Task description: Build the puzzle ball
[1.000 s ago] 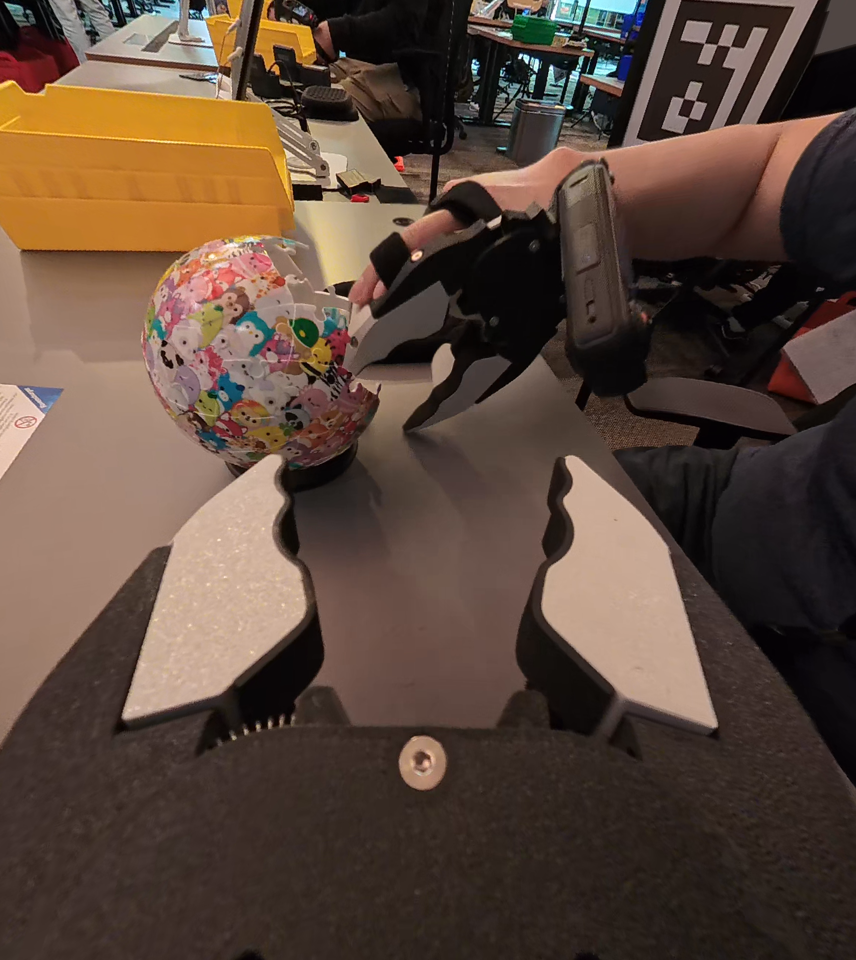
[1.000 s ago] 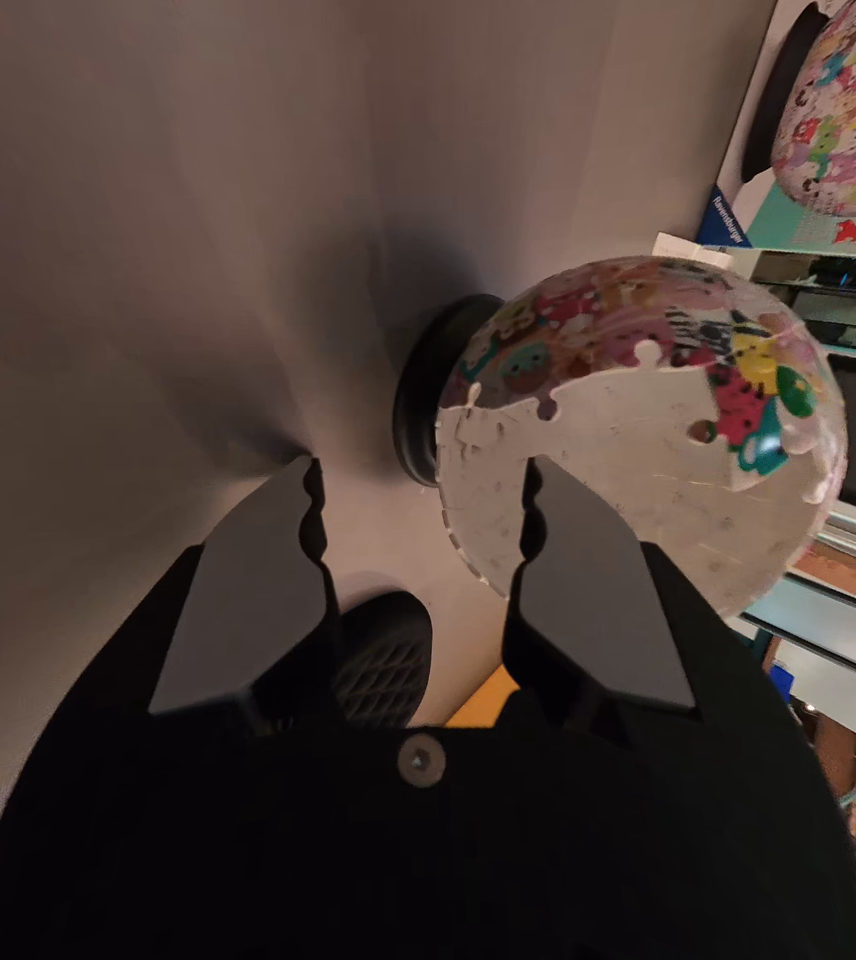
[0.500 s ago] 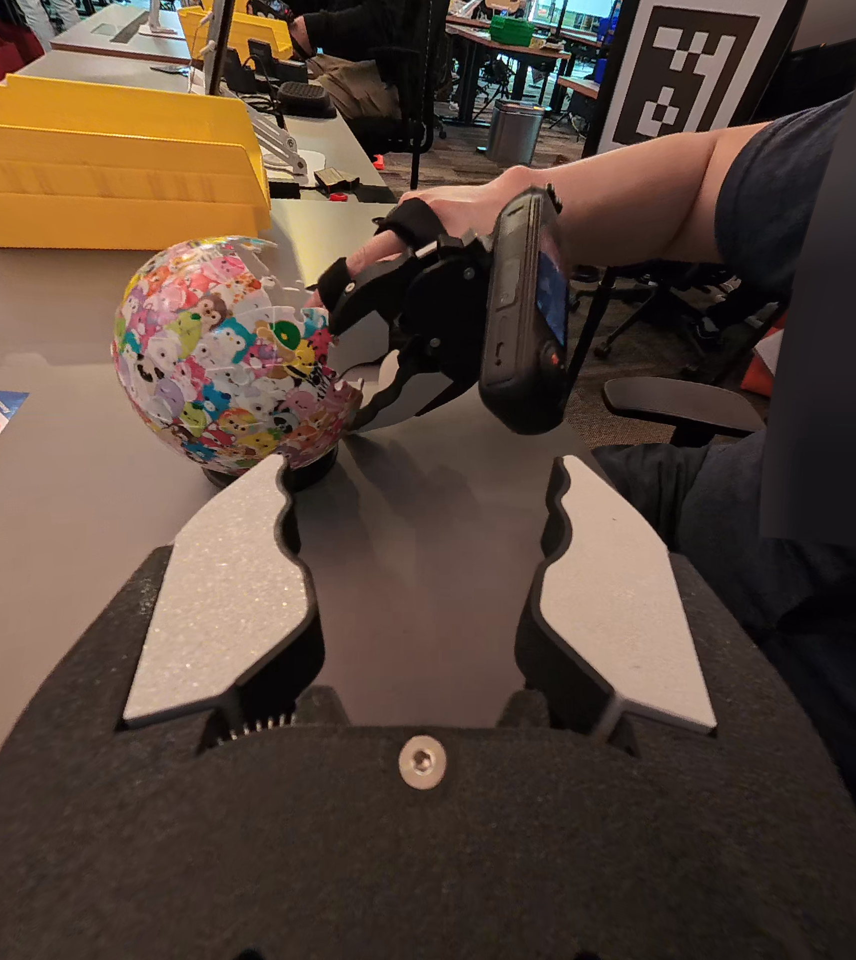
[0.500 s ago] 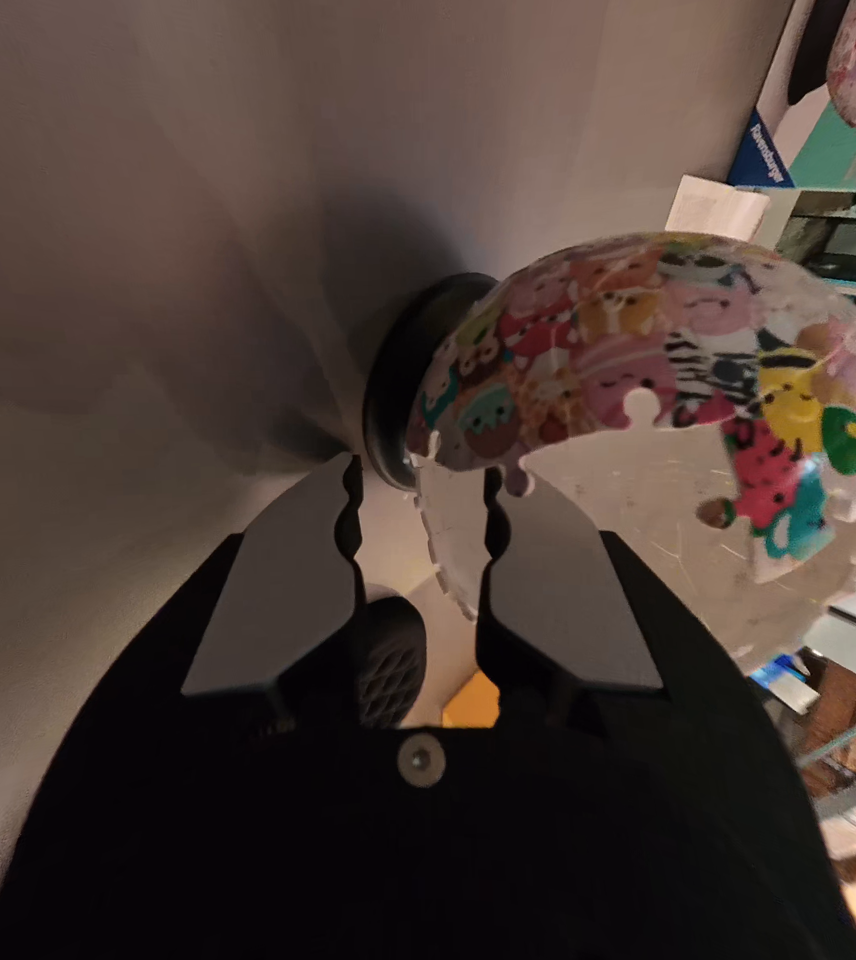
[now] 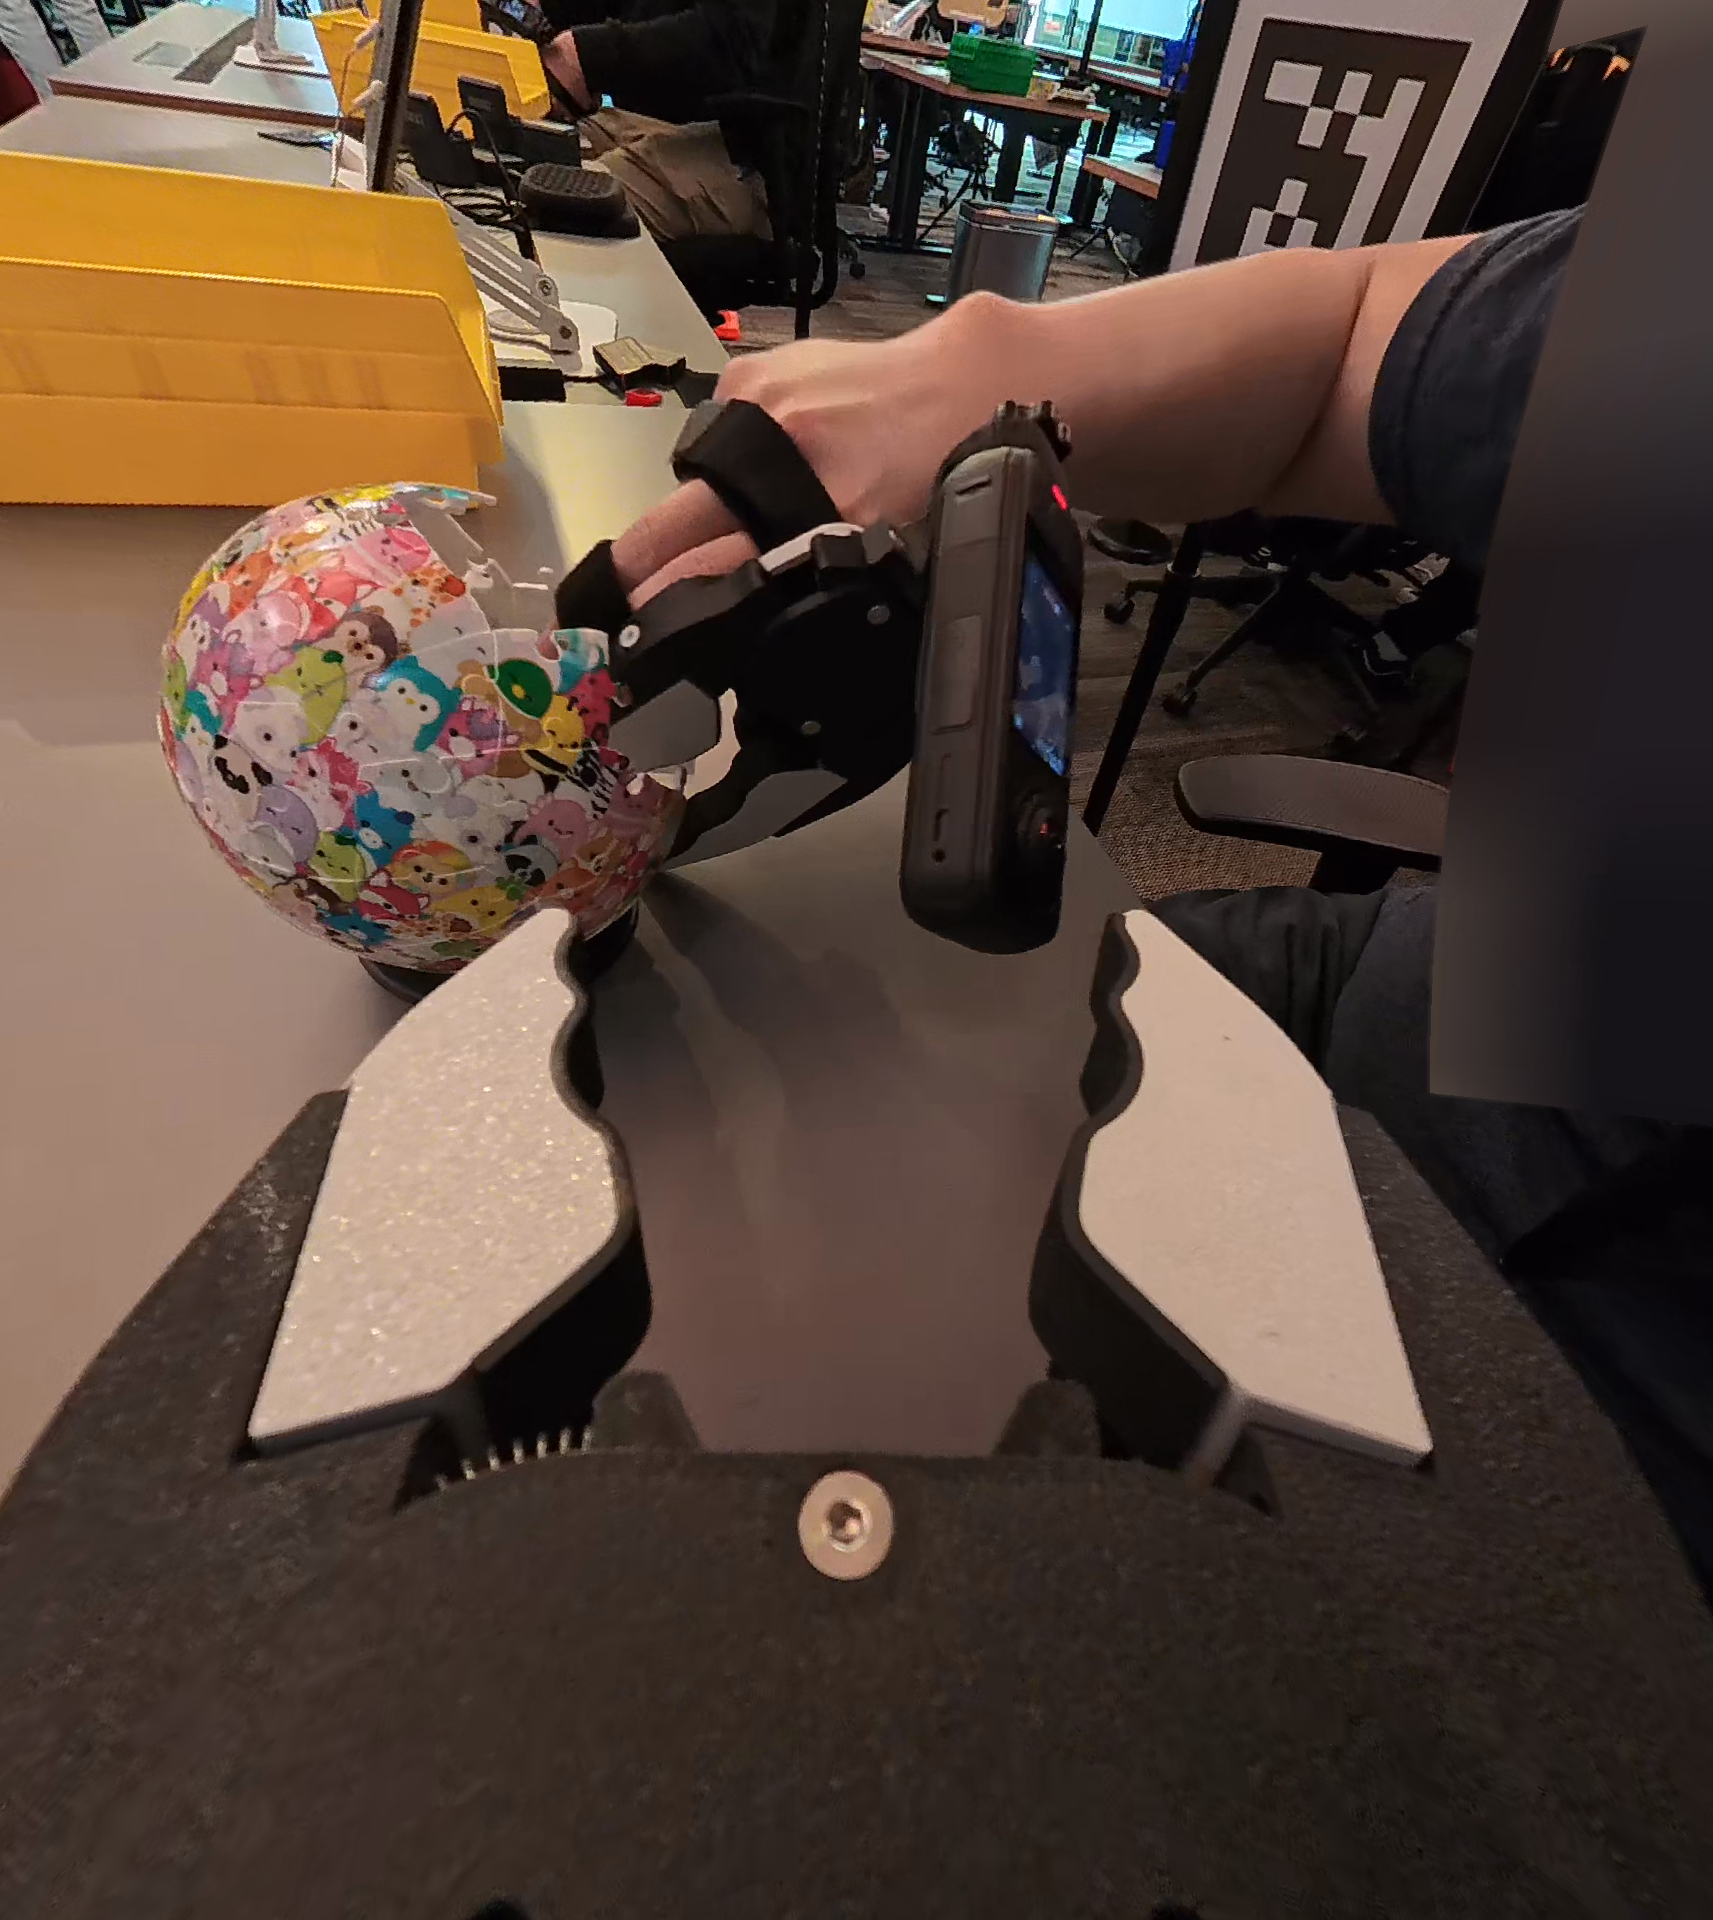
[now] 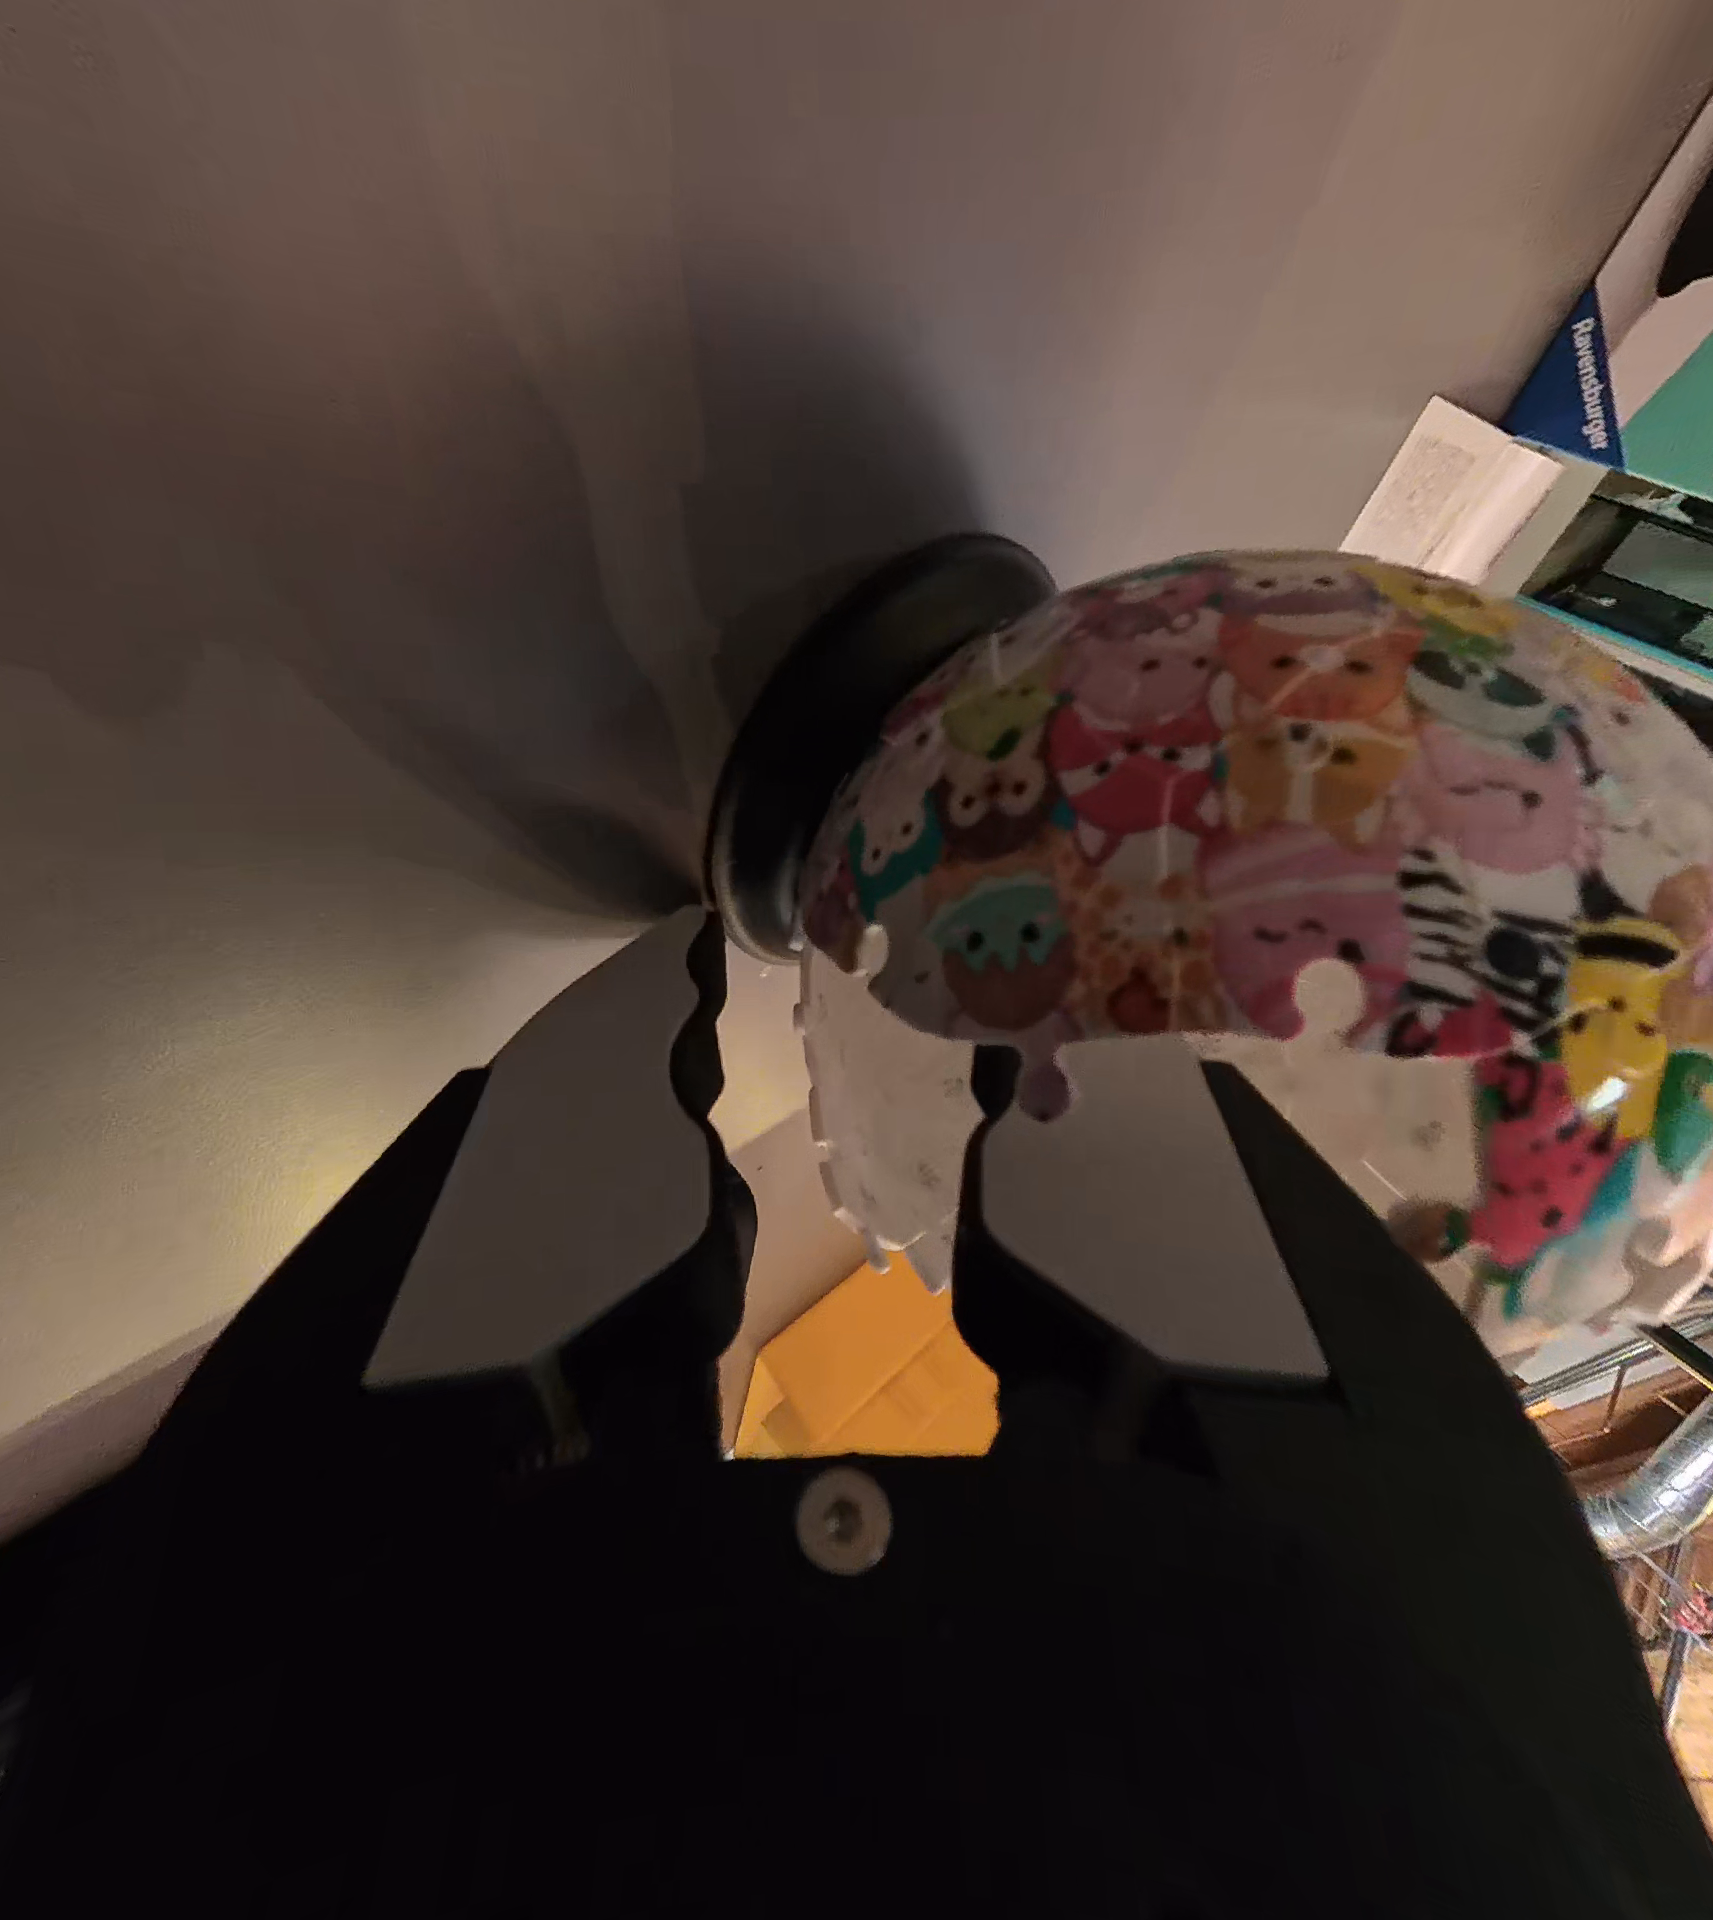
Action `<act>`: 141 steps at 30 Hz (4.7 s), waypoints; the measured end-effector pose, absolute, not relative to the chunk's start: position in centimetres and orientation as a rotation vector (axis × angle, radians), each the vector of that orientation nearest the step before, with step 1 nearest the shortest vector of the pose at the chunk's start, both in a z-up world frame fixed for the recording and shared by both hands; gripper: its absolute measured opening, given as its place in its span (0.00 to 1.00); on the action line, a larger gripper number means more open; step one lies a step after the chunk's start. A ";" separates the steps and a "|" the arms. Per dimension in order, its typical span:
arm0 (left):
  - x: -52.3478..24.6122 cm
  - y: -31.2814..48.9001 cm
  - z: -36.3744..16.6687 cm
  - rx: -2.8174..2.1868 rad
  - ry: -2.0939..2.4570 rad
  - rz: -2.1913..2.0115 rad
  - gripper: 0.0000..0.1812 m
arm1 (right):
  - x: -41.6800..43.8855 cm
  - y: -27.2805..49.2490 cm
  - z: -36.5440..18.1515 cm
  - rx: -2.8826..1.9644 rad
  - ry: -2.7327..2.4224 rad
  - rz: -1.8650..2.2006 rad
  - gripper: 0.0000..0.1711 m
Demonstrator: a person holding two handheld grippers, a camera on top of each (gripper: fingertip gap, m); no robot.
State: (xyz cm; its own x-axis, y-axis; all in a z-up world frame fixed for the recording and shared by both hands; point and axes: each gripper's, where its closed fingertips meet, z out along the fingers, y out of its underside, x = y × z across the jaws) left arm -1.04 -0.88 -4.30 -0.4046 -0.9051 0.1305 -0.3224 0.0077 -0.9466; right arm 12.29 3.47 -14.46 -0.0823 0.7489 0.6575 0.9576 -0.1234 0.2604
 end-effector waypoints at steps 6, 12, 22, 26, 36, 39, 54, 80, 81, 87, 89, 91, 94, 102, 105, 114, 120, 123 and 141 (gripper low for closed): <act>-1.1 -1.0 -4.2 -1.255 1.757 -1.412 0.50 | 12.4 3.5 -14.7 -1.943 -1.903 -0.994 0.25; -1.1 -1.0 -4.2 -1.256 1.753 -1.415 0.50 | 12.4 3.5 -14.8 -1.957 -1.928 -0.993 0.25; -1.1 -1.1 -4.3 -1.259 1.761 -1.412 0.50 | 12.9 4.1 -14.5 -1.920 -1.950 -1.029 0.30; -1.2 -1.2 -4.3 -1.255 1.765 -1.411 0.50 | 13.0 3.9 -14.6 -1.965 -1.918 -0.962 0.30; -1.2 -1.3 -4.3 -1.256 1.768 -1.411 0.49 | 12.6 3.1 -14.8 -2.000 -1.980 -0.791 0.31; -1.2 -1.3 -4.3 -1.258 1.769 -1.410 0.49 | 12.7 3.0 -14.9 -2.006 -2.009 -0.794 0.30; -1.2 -1.5 -4.3 -1.259 1.770 -1.420 0.49 | 11.8 2.3 -14.3 -2.002 -1.999 -0.732 0.35; 1.7 -1.8 -4.1 -1.269 1.674 -0.869 0.41 | 13.0 -5.2 -5.6 -1.852 -0.431 0.106 0.46; 2.1 -2.5 -3.9 -1.278 1.673 -0.842 0.41 | 13.7 -5.3 -5.5 -1.828 -0.403 0.103 0.46; 5.7 -4.5 -4.5 -1.457 1.741 -0.577 0.35 | 17.3 -6.5 -5.2 -1.769 -0.363 0.103 0.46; 7.2 -4.7 -5.1 -1.489 1.783 -0.478 0.36 | 18.3 -6.8 -5.0 -1.738 -0.353 0.113 0.46; 8.7 -5.0 -5.9 -1.555 1.815 -0.424 0.36 | 19.5 -7.1 -4.9 -1.709 -0.333 0.108 0.46; 10.5 -4.2 -7.4 -1.640 1.834 -0.300 0.37 | 21.0 -7.6 -5.4 -1.685 -0.294 0.129 0.47; 11.8 -3.0 -7.4 -1.793 1.625 -0.213 0.07 | 23.5 -9.0 -6.0 -1.679 -0.382 0.135 0.46; 12.4 -1.4 -7.0 -1.771 1.448 -0.081 0.00 | 24.3 -9.0 -5.9 -1.651 -0.347 0.201 0.46; 12.6 1.7 -8.7 -2.001 1.010 -0.027 0.00 | 26.4 -10.3 -5.6 -1.582 -0.308 0.287 0.46; 13.0 2.9 -8.9 -2.074 0.952 0.022 0.00 | 26.1 -11.4 -3.8 -1.478 -0.304 0.402 0.45; 13.0 3.1 -9.0 -2.132 0.975 0.016 0.00 | 25.6 -12.0 -3.1 -1.449 -0.337 0.413 0.44; 13.6 -2.0 -3.7 -2.018 1.045 -0.274 0.00 | 23.8 -11.2 -3.8 -1.508 -0.388 0.444 0.43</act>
